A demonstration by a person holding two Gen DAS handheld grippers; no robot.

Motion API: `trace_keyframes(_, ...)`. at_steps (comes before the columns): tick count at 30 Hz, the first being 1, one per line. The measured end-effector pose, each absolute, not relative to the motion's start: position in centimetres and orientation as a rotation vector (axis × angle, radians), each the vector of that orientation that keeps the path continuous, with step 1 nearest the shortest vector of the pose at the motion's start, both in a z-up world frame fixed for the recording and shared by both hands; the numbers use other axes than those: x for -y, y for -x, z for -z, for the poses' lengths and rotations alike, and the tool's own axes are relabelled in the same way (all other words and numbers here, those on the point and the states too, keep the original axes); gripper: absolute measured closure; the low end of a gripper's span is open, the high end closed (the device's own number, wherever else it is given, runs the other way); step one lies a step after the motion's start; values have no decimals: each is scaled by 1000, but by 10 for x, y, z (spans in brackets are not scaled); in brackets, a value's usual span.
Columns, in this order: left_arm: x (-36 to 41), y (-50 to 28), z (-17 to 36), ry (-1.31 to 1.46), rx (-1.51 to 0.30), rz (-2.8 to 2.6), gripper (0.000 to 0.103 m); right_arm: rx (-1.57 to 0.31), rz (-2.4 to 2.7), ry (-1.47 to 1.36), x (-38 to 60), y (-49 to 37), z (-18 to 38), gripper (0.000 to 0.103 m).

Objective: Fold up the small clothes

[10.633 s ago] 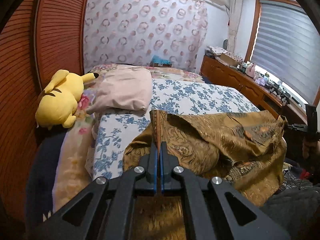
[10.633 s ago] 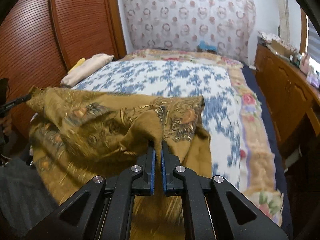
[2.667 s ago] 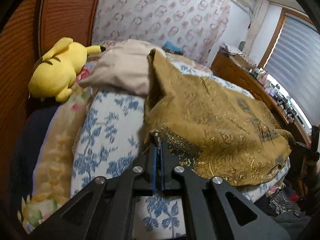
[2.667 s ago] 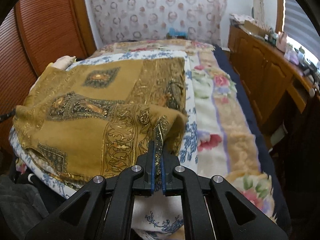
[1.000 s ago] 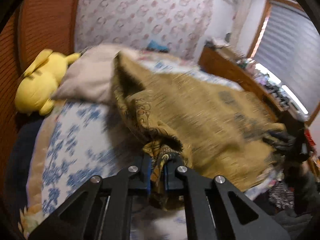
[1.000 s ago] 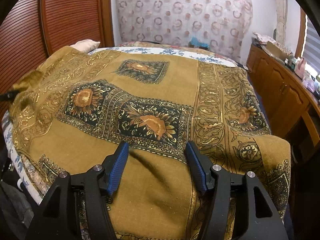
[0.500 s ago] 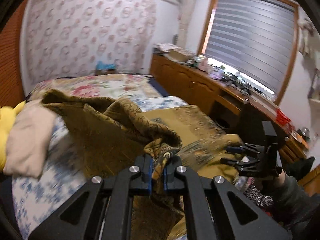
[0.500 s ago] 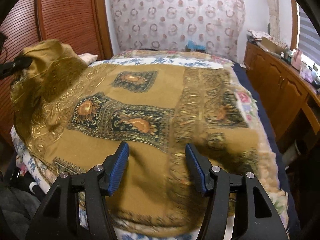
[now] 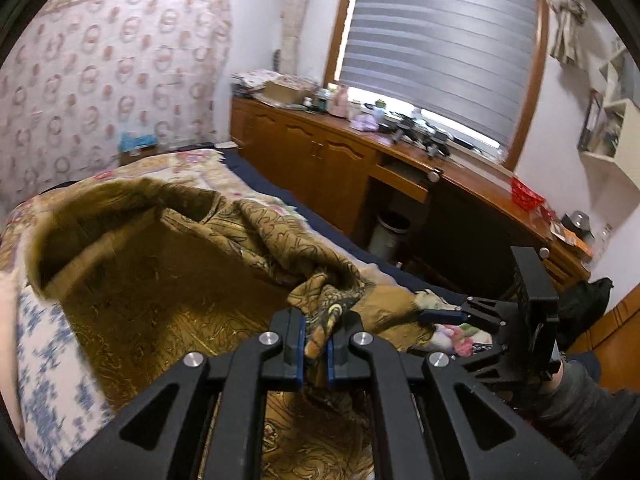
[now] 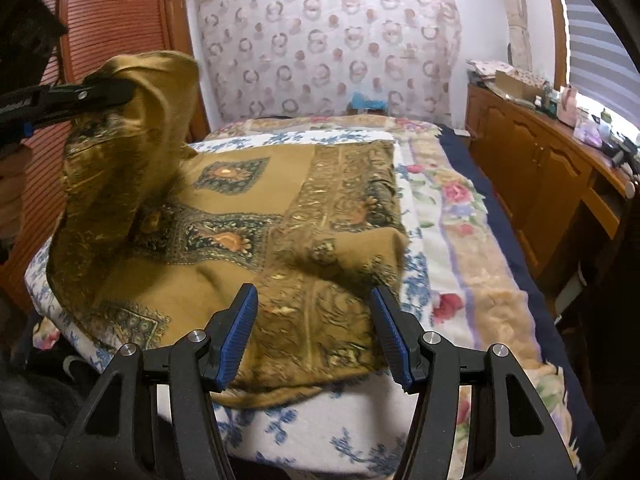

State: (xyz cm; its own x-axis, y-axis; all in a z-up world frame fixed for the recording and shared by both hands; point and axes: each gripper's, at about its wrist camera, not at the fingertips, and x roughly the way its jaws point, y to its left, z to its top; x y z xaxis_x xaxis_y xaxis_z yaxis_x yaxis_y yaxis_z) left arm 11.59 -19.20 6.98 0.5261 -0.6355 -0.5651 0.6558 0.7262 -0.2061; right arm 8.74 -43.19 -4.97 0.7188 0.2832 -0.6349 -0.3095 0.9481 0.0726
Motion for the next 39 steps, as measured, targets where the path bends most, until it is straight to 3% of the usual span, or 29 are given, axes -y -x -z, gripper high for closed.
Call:
trace_keyframes(10, 254, -130, -59, -103, -734, 813, 98, -689, -290, -10, 459, -77, 54, 43)
trace_keyframes(22, 244, -119, -58, -139, -725, 788, 75, -675, -271, -17, 464, -73, 47, 43)
trace_keyframes(24, 238, -117, -58, -140, -719, 790, 66, -672, -273, -11, 462, -74, 44, 43)
trace_keyframes(28, 224, -114, -57, -130, -715, 788, 60, -666, -275, -1, 459, -78, 41, 43)
trace_keyframes(31, 212, -114, -52, -125, -721, 779, 48, -660, -275, 3, 457, -80, 37, 43)
trace_keyframes(39, 181, -123, -26, -128, -756, 688, 47, -647, -277, 29, 451, -86, 28, 43)
